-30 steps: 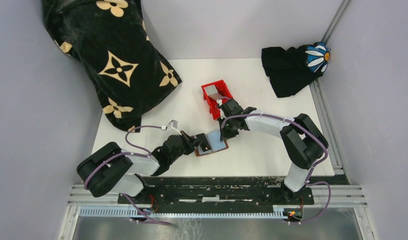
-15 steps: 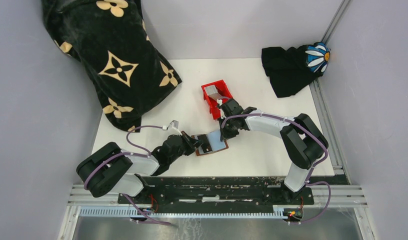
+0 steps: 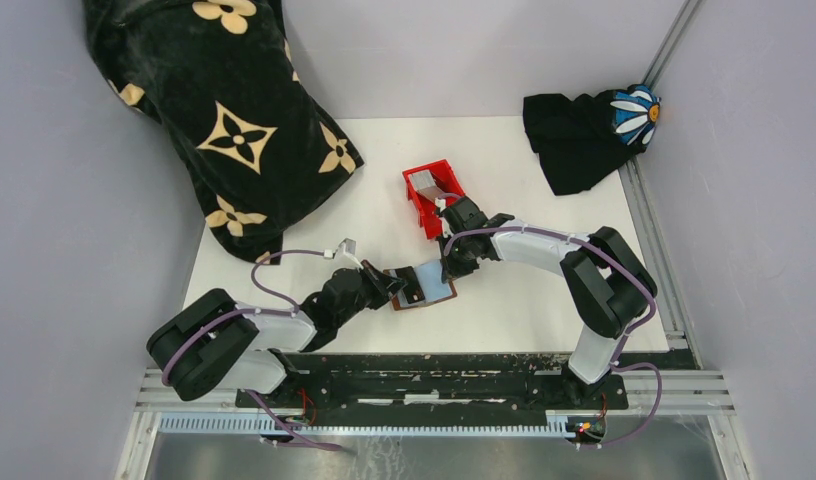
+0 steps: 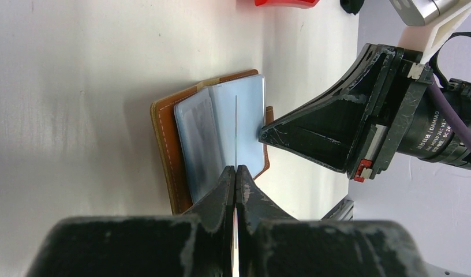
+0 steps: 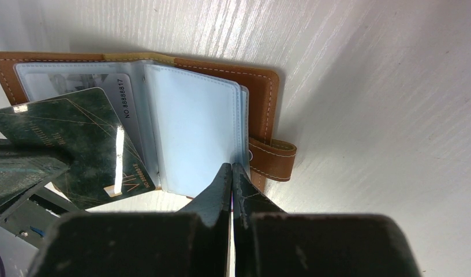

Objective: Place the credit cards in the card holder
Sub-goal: Insert the credit card into the card holder.

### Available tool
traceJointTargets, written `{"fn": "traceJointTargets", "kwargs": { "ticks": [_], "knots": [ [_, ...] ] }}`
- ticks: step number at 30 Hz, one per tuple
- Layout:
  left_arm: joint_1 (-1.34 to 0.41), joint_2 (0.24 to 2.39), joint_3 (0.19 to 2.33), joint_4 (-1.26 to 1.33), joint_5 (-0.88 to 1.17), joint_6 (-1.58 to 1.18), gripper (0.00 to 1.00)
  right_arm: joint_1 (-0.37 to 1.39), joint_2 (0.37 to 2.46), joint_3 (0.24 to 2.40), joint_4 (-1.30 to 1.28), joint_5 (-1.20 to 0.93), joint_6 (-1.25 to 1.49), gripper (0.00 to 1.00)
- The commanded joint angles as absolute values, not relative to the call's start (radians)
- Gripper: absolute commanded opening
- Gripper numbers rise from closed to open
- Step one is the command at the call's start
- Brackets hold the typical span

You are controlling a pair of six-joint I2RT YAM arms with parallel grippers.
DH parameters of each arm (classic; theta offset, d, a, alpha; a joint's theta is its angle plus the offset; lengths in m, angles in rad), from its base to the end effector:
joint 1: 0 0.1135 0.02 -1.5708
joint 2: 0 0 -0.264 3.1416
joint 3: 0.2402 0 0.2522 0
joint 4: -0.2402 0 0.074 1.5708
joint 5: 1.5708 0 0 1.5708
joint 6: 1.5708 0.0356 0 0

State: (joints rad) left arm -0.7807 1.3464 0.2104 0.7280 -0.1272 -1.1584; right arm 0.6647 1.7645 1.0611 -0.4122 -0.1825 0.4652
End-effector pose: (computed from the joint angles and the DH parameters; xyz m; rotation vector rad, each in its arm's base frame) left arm 0.1589 -0.1511 0.1306 -0.4934 2.1011 -1.0909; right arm 0.2671 0.2175 0.1620 -0.3378 2.7795 0.5635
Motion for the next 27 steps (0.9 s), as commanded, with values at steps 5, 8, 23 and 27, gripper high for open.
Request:
{"fn": "traceJointTargets", "kwargs": {
  "ticks": [5, 8, 23, 27],
  "knots": [
    [-0.778, 1.354, 0.23, 0.755, -0.118, -1.199, 0.03, 0.661, 1.742, 1.053, -0.387, -0.188, 0.456, 0.01],
    [-0.777, 1.367, 0.231, 0.763, -0.119, -1.201, 0.03, 0.66, 1.743, 1.052, -0.387, -0.19, 0.457, 0.01],
    [-0.778, 1.418, 0.218, 0.832, -0.109, -1.231, 0.03, 0.659, 1.749, 1.05, -0.383, -0.19, 0.456, 0.01],
    [-0.776, 1.387, 0.219, 0.794, -0.116, -1.222, 0.03, 0.658, 1.75, 1.048, -0.382, -0.191, 0.456, 0.01]
  ]
}}
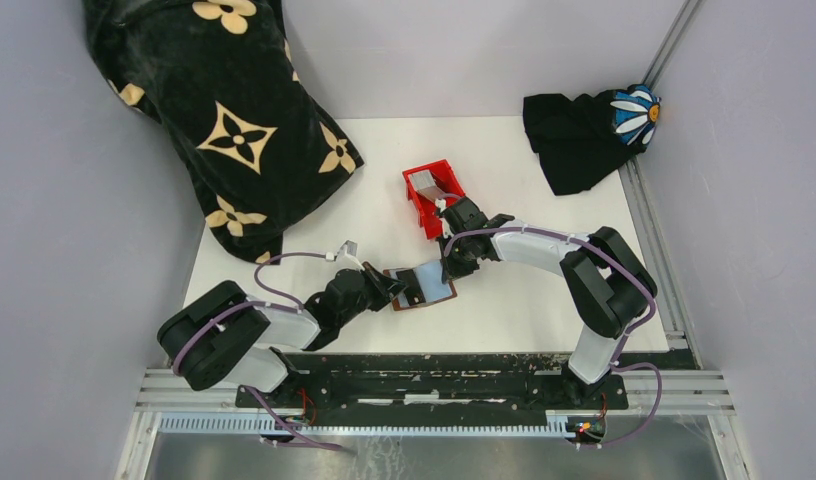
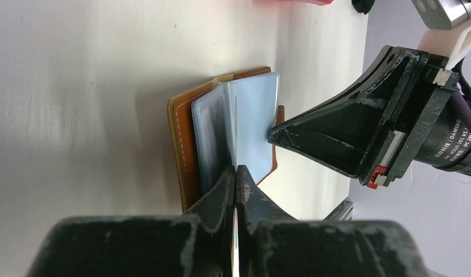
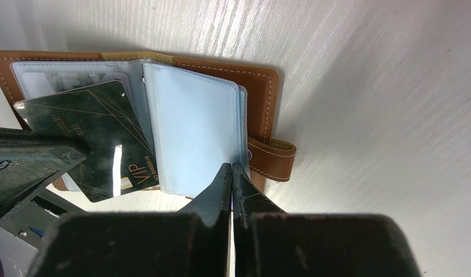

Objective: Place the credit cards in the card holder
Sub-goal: Insert the credit card into the card holder.

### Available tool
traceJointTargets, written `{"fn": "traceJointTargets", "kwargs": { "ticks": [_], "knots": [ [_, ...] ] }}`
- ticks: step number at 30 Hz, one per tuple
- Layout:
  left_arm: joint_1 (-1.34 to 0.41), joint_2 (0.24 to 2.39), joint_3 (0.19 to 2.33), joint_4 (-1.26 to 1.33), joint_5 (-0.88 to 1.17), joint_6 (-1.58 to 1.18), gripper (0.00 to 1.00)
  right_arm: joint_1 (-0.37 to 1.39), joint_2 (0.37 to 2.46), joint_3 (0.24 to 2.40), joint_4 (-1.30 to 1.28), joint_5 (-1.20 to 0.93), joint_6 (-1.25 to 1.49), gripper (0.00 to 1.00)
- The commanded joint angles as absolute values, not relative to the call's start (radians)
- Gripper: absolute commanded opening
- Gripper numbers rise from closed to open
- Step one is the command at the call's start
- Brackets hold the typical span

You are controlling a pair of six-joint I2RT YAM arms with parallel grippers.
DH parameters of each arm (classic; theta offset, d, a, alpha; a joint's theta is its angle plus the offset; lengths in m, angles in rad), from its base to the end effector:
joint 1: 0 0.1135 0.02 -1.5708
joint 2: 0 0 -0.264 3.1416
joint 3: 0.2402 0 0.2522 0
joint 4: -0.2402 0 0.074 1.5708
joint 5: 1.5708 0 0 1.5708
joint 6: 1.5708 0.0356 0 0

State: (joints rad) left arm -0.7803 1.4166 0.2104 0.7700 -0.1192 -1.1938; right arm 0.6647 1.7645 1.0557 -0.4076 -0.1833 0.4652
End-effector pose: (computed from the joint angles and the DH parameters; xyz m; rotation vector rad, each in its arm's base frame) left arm 0.1607 -0.1531 0.1207 -0.5320 2.1300 -1.0942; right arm 0.2665 0.2171 0.1607 -0.3381 2.7805 0.5640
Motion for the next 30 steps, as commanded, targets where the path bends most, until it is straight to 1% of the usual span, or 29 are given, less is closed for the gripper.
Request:
{"fn": "traceJointTargets", "kwargs": {
  "ticks": [1, 6, 30],
  "knots": [
    [-0.776, 1.377, 0.221, 0.781, -0.116, -1.219, 0.03, 0.658, 1.751, 1.049, -0.382, -0.193, 0.456, 0.01],
    [-0.776, 1.356, 0.218, 0.764, -0.12, -1.217, 0.03, 0.659, 1.755, 1.054, -0.38, -0.197, 0.458, 0.01],
    [-0.776, 1.419, 0.225, 0.811, -0.11, -1.23, 0.03, 0.659, 1.753, 1.052, -0.379, -0.198, 0.459, 0.01]
  ]
}}
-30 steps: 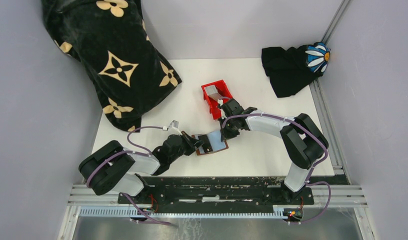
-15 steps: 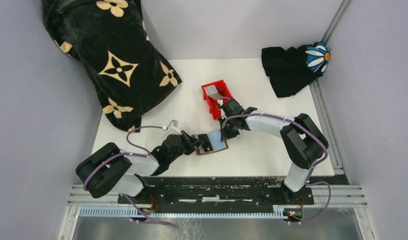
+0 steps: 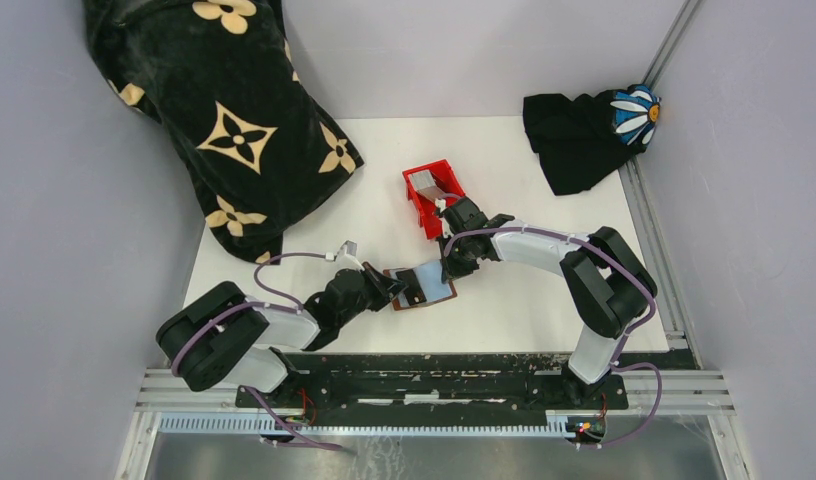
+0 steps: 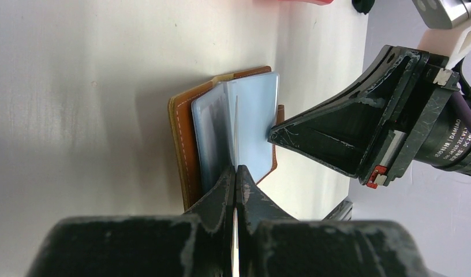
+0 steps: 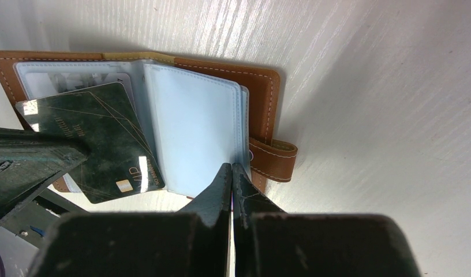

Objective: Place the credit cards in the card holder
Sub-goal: Insert the credit card into the card holder.

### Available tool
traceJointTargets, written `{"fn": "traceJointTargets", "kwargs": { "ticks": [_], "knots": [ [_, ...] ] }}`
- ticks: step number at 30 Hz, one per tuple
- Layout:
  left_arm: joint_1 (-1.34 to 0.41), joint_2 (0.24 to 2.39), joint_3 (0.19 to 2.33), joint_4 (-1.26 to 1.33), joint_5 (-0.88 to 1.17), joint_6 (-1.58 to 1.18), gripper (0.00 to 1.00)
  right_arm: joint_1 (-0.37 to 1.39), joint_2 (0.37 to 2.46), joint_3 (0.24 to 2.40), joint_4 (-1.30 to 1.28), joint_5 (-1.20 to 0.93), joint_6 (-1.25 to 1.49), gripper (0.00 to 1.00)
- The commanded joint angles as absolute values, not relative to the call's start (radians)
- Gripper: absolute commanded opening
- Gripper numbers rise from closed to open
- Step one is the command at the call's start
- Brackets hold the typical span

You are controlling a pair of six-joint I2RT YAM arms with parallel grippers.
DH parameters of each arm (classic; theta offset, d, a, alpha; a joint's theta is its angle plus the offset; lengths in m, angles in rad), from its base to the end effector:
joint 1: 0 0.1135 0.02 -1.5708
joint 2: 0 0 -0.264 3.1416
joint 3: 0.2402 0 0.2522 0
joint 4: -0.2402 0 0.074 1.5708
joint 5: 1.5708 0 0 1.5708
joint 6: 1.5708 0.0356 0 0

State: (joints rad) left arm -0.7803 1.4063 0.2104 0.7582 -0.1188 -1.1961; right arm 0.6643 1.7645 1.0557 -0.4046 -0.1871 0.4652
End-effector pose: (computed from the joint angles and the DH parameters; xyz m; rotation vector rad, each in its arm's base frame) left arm 0.1603 -0.1527 0.1216 -0.5345 2.1315 -1.0946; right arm 0.2667 0.2173 0.1609 -0.3389 2.7785 0.5704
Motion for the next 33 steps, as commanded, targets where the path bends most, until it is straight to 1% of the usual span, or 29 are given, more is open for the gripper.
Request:
{"fn": "traceJointTargets", "kwargs": {
  "ticks": [1, 33],
  "knots": [
    [-0.776, 1.419, 0.225, 0.811, -0.109, -1.229, 0.03, 0.659, 1.754, 1.052, -0.379, -0.199, 0.459, 0.01],
    [-0.776, 1.522, 0.224, 0.861, -0.095, -1.274, 0.03, 0.66, 1.761, 1.057, -0.382, -0.201, 0.457, 0.01]
  ]
}}
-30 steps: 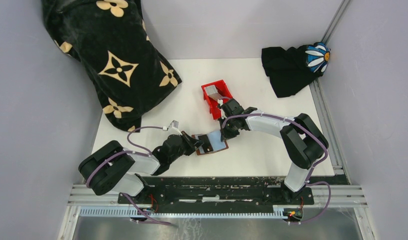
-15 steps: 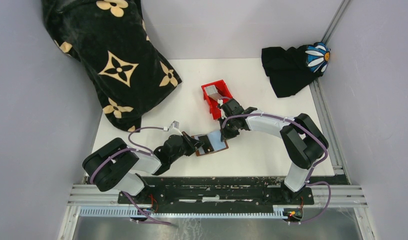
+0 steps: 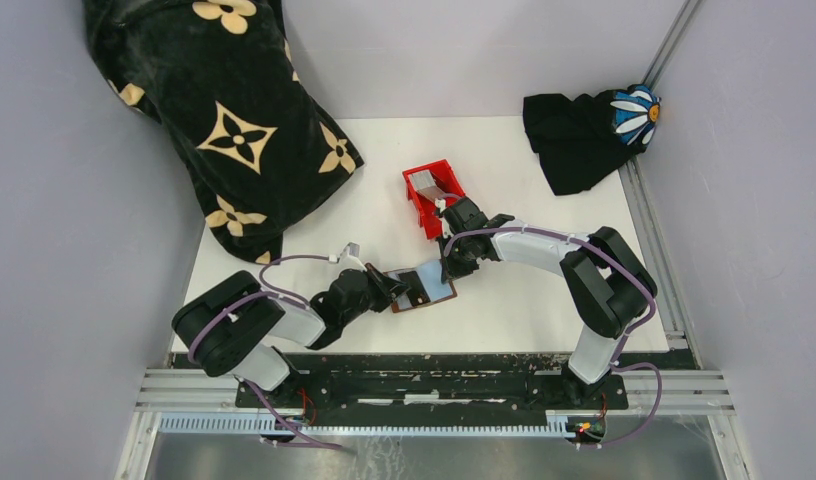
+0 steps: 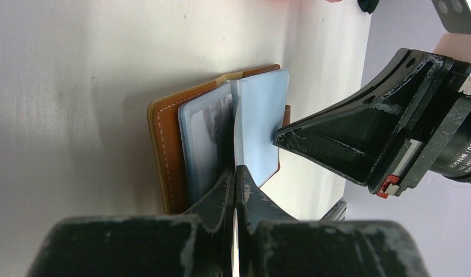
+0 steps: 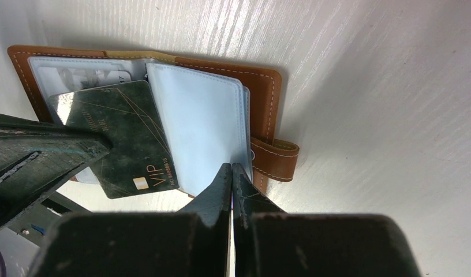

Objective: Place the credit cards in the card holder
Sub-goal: Insert the credit card into the card holder.

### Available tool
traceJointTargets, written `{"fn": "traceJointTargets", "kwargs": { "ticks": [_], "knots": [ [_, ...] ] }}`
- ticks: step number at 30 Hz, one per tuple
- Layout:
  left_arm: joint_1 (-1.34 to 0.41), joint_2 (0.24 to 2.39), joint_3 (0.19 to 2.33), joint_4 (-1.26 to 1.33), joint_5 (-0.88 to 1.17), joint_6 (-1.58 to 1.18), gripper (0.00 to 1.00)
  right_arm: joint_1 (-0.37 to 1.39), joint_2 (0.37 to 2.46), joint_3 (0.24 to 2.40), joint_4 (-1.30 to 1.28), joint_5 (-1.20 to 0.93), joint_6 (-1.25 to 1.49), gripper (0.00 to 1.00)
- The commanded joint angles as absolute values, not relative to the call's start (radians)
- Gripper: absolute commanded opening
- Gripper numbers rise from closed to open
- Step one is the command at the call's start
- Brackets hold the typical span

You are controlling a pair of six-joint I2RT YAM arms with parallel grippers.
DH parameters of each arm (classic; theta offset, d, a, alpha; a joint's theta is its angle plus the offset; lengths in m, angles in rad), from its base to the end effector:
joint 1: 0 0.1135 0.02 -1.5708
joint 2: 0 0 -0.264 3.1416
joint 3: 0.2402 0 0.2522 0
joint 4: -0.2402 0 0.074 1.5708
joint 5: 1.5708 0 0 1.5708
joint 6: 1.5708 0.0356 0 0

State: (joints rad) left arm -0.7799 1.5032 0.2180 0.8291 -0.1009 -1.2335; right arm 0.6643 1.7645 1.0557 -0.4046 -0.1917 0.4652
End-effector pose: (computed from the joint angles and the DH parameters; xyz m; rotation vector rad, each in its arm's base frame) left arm 0.1639 -0.1571 0.1106 -0.5696 2.1564 -1.1140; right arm 0.2666 0.2174 0.1609 -0.3406 2.7797 0.5762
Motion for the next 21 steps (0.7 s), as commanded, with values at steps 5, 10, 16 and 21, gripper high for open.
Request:
{"fn": "traceJointTargets", "kwargs": {
  "ticks": [5, 10, 16, 21],
  "knots": [
    [-0.776, 1.534, 0.213, 0.875, -0.093, -1.29, 0.03, 0.66, 1.764, 1.059, -0.381, -0.202, 0.457, 0.01],
    [-0.777, 1.527, 0.181, 0.889, -0.097, -1.311, 0.03, 0.658, 1.767, 1.06, -0.378, -0.204, 0.457, 0.01],
    [-0.778, 1.552, 0.187, 0.901, -0.082, -1.313, 0.03, 0.658, 1.771, 1.057, -0.373, -0.207, 0.46, 0.01],
    [-0.777, 1.591, 0.202, 0.933, -0.062, -1.315, 0.03, 0.659, 1.767, 1.056, -0.375, -0.204, 0.459, 0.01]
  ]
}}
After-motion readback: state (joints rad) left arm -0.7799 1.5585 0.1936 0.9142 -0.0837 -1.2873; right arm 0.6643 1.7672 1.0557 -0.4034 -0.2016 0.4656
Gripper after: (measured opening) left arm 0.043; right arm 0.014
